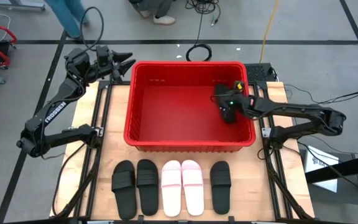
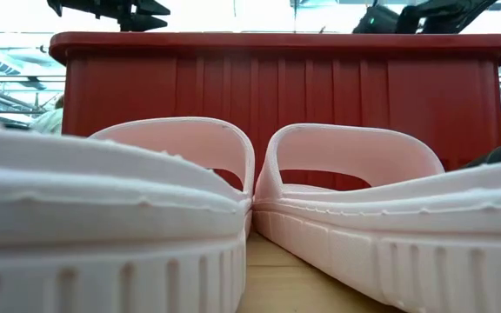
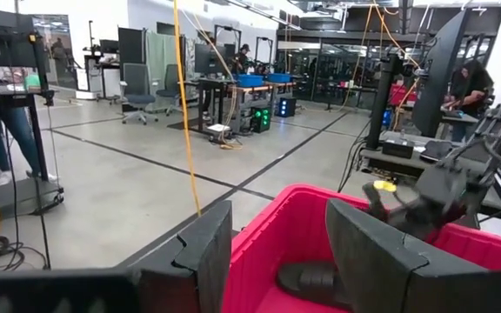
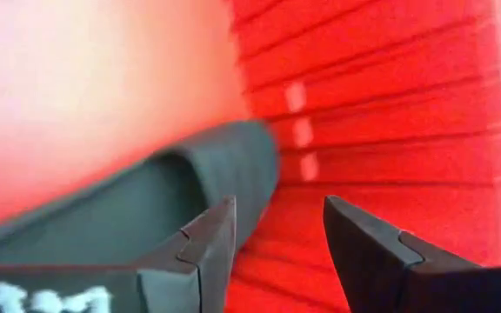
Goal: Pick and place slides into bin
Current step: Put the right black slide into the bin
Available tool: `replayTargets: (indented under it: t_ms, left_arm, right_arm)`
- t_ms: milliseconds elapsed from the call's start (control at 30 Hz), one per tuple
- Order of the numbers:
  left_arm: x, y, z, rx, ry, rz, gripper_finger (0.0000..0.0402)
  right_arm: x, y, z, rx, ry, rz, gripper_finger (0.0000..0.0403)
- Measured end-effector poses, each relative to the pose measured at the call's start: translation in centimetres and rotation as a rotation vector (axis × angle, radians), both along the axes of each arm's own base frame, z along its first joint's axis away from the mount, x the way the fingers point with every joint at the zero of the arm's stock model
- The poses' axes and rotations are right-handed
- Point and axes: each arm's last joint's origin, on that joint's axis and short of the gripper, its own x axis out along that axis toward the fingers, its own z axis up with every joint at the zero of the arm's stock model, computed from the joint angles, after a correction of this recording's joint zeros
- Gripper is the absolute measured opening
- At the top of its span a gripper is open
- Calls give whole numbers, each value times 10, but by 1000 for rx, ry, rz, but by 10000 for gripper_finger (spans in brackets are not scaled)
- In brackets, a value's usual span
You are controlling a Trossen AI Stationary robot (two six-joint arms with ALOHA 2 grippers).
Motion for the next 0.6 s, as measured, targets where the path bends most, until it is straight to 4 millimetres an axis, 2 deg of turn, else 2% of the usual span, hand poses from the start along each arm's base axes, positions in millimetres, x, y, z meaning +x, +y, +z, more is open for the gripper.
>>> replayTargets:
  t_ms: [300, 600]
  left_arm:
    - [0, 0, -2, -13, 12, 1, 186]
    - [1, -1, -3, -14, 23, -49, 186]
  right_arm:
    - [-2, 12, 42, -126, -309, 55, 158]
    - [-4, 38, 75, -183, -588, 160, 156]
